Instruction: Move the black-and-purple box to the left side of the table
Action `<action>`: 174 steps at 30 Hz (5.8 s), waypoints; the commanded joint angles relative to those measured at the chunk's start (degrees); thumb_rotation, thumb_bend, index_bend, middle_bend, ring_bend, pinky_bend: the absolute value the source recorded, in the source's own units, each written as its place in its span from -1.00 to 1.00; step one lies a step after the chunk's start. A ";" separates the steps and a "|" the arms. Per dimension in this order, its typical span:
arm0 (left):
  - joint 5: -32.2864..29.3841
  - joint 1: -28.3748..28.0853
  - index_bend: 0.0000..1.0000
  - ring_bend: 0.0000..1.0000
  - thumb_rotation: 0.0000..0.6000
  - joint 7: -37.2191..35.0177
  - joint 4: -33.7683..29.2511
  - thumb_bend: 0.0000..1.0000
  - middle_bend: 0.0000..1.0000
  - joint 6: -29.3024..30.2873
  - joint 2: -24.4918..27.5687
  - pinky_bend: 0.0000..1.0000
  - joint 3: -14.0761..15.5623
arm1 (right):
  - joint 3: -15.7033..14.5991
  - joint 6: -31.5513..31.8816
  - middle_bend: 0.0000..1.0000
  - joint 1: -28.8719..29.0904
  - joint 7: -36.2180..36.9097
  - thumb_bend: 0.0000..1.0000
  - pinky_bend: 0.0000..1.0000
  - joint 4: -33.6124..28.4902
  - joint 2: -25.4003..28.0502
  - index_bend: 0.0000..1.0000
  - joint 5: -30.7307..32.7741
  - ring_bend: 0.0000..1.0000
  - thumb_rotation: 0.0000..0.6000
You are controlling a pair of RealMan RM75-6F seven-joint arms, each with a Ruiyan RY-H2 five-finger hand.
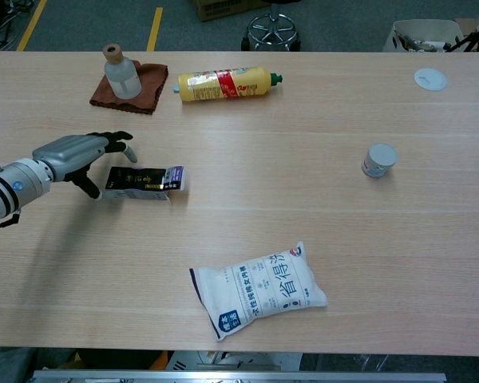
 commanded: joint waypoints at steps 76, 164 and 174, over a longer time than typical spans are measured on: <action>3.09 -0.44 -0.13 -1.00 1.00 42.89 -23.63 -0.38 -1.00 19.17 22.61 -0.90 3.27 | 0.02 0.23 -0.56 0.45 -2.11 -0.54 -0.56 -1.97 0.32 -0.38 -1.04 -0.70 1.00; -0.60 12.87 -1.00 -1.00 1.00 -17.42 -13.42 -0.32 -1.00 0.85 24.47 -0.90 -0.26 | 0.01 0.75 -0.56 0.21 -3.69 -0.54 -0.56 -3.60 1.14 -0.38 -0.95 -0.70 1.00; 5.13 17.65 -0.83 -0.95 1.00 -13.86 -18.23 -0.33 -1.00 16.05 28.20 -0.87 -1.52 | 0.00 1.09 -0.56 0.21 -7.59 -0.54 -0.56 -7.27 3.56 -0.38 -1.68 -0.70 1.00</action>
